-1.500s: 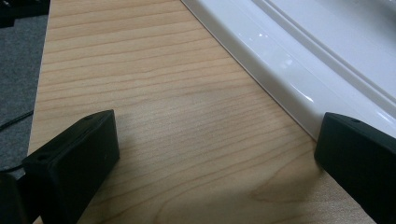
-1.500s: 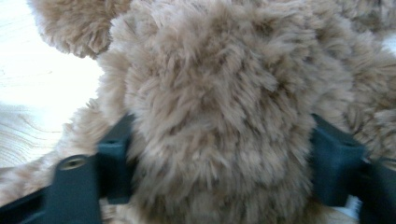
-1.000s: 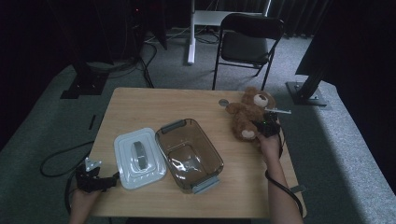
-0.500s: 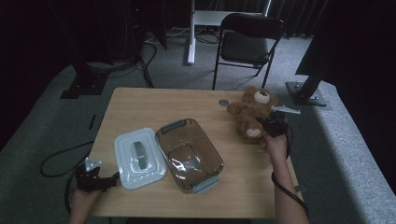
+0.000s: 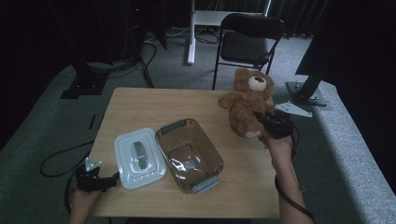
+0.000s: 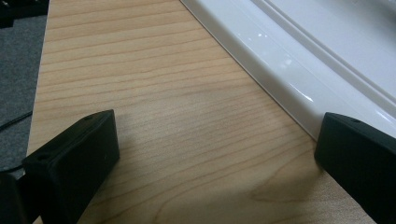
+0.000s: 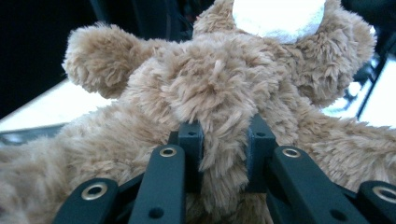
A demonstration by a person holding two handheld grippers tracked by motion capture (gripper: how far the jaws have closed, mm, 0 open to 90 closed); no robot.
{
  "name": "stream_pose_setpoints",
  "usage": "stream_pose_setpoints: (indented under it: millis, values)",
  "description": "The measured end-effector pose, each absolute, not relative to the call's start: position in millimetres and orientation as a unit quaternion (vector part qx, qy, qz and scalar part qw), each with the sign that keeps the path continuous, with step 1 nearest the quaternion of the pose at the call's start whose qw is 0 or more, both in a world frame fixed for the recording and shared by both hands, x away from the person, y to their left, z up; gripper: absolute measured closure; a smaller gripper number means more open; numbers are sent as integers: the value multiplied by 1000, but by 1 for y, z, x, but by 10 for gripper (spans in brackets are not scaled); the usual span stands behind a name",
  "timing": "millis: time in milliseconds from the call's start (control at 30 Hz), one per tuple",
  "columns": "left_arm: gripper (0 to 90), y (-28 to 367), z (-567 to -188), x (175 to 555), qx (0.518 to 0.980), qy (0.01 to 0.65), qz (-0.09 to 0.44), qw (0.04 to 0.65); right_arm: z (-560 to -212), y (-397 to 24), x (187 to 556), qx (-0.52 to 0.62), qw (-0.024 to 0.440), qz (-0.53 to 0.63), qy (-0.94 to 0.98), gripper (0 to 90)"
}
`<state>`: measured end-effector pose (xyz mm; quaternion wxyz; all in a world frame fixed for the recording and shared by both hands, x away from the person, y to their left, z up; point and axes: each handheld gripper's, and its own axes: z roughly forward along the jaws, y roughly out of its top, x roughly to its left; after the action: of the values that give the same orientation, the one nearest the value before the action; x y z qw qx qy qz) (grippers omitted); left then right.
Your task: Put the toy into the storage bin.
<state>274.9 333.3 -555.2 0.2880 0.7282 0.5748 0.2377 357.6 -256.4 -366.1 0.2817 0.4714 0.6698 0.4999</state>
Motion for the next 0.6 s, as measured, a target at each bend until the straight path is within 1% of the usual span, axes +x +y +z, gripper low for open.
stream_pose_setpoints:
  millis: [167,367,600]
  values:
    - [6,333,-555,275,728,575,237,288,-349,-239,337,434,278,535,670,751]
    - [6,333,-555,275,729,575,237,287,-335,-208,313,383,280,545,691,751]
    - [6,334,-555,275,729,574,237,288,-330,-174,294,327,228,567,721,751]
